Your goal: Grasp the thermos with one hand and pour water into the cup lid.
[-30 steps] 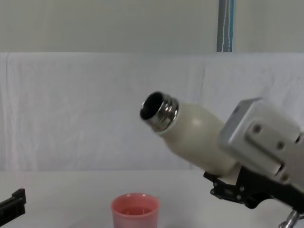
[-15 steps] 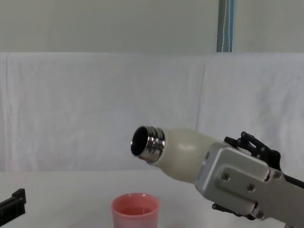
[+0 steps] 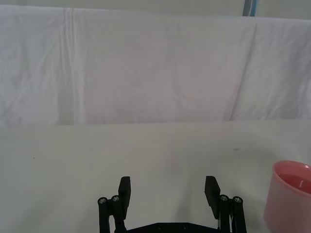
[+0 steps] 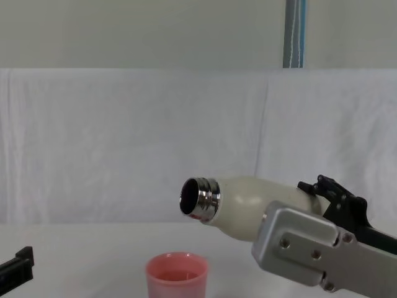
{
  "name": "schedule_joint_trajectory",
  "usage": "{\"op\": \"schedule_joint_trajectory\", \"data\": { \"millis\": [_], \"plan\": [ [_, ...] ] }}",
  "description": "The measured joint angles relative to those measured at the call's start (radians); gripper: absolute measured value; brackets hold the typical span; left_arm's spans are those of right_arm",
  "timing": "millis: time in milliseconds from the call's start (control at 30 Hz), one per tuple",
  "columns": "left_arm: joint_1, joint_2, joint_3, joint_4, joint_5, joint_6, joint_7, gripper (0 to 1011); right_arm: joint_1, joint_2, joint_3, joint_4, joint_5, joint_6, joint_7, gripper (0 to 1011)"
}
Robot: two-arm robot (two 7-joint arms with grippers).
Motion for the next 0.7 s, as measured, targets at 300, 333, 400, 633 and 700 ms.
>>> {"op": "schedule_joint_trajectory", "data": {
  "millis": [300,333,400,633,700],
  "plan": [
    [0.000,0.000,0.000,0.000,0.000,0.000,0.000,1001,0.022,0.002,-0.005,0.017,-0.022,0.008,-0.006,950],
    [0.000,0.000,0.000,0.000,0.000,0.000,0.000,1001,0.024,0.002,-0.005,0.019,-0.023,0.008,-0.006,950],
    [0.000,0.000,0.000,0.000,0.000,0.000,0.000,1001,0.029,0.003,-0.006,0.023,-0.026,0.009,-0.008,950],
    [0.000,0.000,0.000,0.000,0.000,0.000,0.000,1001,0.042,0.009,-0.010,0.032,-0.042,0.011,-0.015,950],
    [0.000,0.000,0.000,0.000,0.000,0.000,0.000,1001,0.044,0.011,-0.012,0.034,-0.046,0.012,-0.017,950]
  ]
}}
